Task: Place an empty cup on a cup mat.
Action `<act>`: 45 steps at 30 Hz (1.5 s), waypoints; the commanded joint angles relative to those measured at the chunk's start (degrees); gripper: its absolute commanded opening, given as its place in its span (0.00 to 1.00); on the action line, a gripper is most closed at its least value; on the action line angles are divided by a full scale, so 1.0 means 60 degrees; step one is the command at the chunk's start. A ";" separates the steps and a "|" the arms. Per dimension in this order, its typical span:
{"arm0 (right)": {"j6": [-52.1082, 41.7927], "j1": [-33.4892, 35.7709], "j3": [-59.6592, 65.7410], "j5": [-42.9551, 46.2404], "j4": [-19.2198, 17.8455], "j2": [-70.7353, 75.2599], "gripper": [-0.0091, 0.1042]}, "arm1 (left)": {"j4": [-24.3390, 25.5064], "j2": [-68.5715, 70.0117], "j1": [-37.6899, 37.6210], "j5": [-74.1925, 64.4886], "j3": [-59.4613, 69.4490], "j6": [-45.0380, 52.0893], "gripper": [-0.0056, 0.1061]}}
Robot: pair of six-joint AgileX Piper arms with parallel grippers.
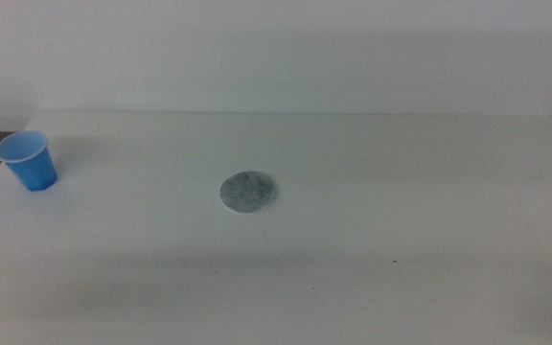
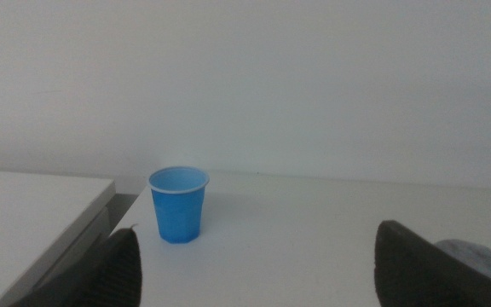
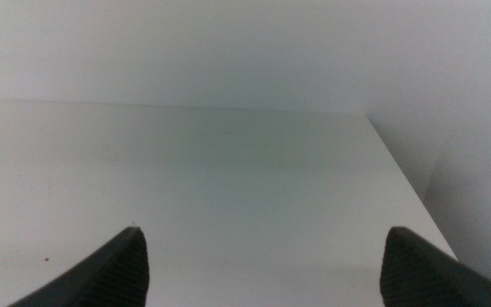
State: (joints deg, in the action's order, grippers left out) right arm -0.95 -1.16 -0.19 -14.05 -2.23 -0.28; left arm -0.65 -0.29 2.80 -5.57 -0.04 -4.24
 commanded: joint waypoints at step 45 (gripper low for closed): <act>-0.0039 0.0020 0.0031 0.0063 -0.0065 0.0046 0.90 | -0.1268 -1.9900 0.2478 -0.8543 -1.7396 0.1464 0.89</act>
State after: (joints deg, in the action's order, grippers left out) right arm -0.95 -1.16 -0.19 -14.05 -2.23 -0.28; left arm -7.15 -118.08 17.60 -57.71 -102.40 3.60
